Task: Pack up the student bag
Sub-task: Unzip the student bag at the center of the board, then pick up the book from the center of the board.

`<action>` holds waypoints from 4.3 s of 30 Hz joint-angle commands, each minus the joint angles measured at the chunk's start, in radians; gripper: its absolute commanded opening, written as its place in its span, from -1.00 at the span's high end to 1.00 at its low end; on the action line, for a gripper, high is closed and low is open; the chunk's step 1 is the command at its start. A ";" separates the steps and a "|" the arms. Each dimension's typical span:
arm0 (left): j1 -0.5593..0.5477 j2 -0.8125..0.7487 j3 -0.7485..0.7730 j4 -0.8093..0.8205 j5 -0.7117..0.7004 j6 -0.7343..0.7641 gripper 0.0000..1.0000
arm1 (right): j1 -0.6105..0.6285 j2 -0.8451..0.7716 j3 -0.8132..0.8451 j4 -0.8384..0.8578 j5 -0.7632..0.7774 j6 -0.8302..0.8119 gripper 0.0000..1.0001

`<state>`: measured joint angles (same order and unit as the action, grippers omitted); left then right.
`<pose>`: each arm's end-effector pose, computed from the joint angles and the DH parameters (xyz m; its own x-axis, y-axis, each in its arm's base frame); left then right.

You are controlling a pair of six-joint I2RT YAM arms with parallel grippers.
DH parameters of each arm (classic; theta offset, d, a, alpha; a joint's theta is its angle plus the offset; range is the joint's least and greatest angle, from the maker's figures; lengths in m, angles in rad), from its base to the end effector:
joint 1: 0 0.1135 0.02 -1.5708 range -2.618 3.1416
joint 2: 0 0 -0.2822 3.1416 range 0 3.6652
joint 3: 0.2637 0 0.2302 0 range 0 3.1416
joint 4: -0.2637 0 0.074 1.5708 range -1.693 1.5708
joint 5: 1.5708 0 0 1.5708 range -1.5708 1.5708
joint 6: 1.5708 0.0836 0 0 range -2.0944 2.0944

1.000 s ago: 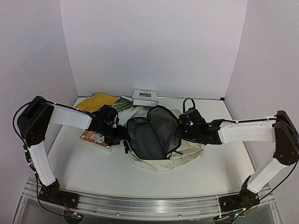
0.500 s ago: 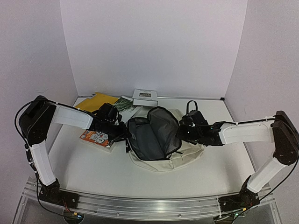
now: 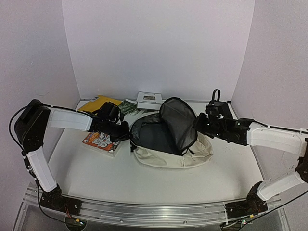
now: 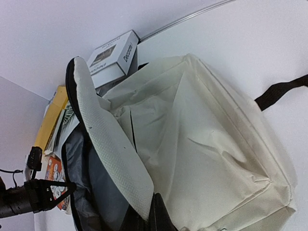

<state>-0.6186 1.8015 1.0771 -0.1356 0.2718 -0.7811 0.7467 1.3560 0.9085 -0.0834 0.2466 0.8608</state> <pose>0.3060 -0.2453 0.1688 -0.9322 -0.1689 -0.3201 0.0633 0.7946 -0.6038 0.2486 0.2023 0.2686 -0.6246 0.4240 -0.6558 -0.0468 0.8179 0.5734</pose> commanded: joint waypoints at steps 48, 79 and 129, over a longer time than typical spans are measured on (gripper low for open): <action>0.195 -0.012 0.323 0.061 0.140 0.024 -0.64 | -0.269 -0.109 -0.118 0.088 -0.420 -0.214 -0.96; 0.260 0.663 0.822 0.349 0.315 -0.339 -0.86 | -0.269 -0.175 -0.148 0.085 -0.368 -0.182 -0.96; 0.262 0.234 0.405 0.708 0.314 -0.317 0.35 | -0.268 -0.240 -0.127 0.020 -0.313 -0.212 -0.96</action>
<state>-0.3626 2.2040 1.5337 0.5083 0.5510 -1.1831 0.4820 1.1442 0.7567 -0.0505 -0.0933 0.6750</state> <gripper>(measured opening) 0.445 0.983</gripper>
